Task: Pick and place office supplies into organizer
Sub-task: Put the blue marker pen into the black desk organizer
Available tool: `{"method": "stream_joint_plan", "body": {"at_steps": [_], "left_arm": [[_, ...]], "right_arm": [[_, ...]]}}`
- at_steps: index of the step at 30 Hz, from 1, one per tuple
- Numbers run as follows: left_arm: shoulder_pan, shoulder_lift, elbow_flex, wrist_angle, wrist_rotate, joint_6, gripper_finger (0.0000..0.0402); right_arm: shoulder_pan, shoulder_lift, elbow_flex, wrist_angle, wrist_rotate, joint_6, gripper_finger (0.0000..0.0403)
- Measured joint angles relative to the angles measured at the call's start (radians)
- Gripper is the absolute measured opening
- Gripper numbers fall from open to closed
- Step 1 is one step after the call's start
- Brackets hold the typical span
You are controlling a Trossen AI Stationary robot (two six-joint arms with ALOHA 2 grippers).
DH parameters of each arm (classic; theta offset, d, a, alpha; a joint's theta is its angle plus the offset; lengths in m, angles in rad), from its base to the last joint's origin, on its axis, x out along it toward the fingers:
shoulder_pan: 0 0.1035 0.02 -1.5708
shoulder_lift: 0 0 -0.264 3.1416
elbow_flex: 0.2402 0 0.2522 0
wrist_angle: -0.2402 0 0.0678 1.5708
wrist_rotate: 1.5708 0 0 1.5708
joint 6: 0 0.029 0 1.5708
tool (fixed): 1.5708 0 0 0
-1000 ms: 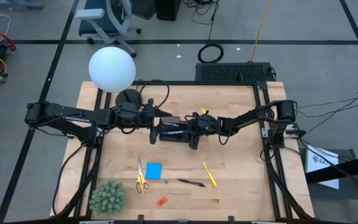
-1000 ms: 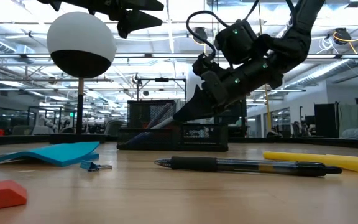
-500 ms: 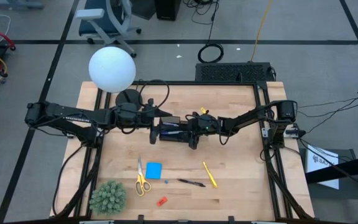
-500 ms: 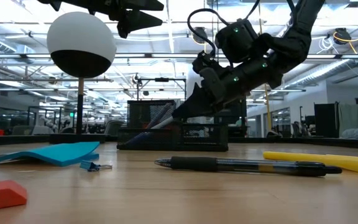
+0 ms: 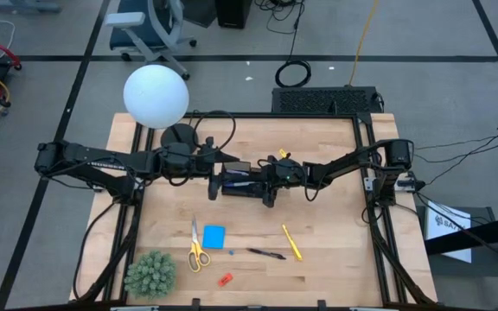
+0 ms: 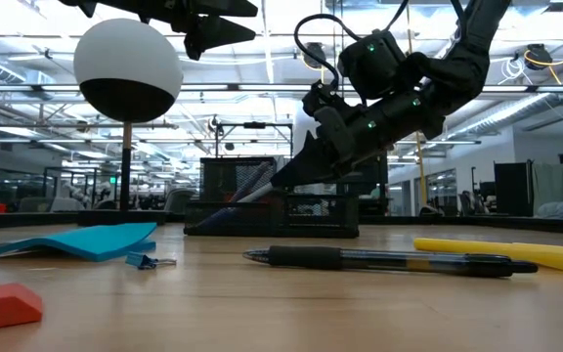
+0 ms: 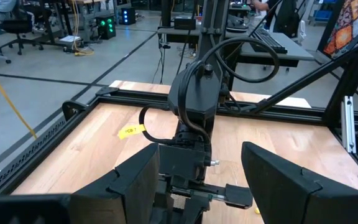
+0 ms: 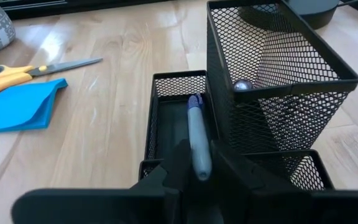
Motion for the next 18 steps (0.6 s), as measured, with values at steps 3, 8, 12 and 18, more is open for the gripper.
{"method": "stream_joint_plan", "body": {"at_steps": [3, 8, 12, 18], "left_arm": [[0.0, 0.0, 0.0, 0.0, 0.0, 0.0, 0.0234], [0.0, 0.0, 0.0, 0.0, 0.0, 0.0, 0.0234], [0.0, 0.0, 0.0, 0.0, 0.0, 0.0, 0.0234], [0.0, 0.0, 0.0, 0.0, 0.0, 0.0, 0.0234]], "right_arm": [[0.0, -0.001, 0.0, -0.005, -0.001, -0.017, 0.0043], [0.0, -0.001, 0.0, -0.006, -0.003, -0.02, 0.0032], [0.0, -0.001, 0.0, -0.007, -0.005, -0.017, 0.0035], [0.0, -0.001, 0.0, -0.001, -0.056, -0.017, 0.0031]]}}
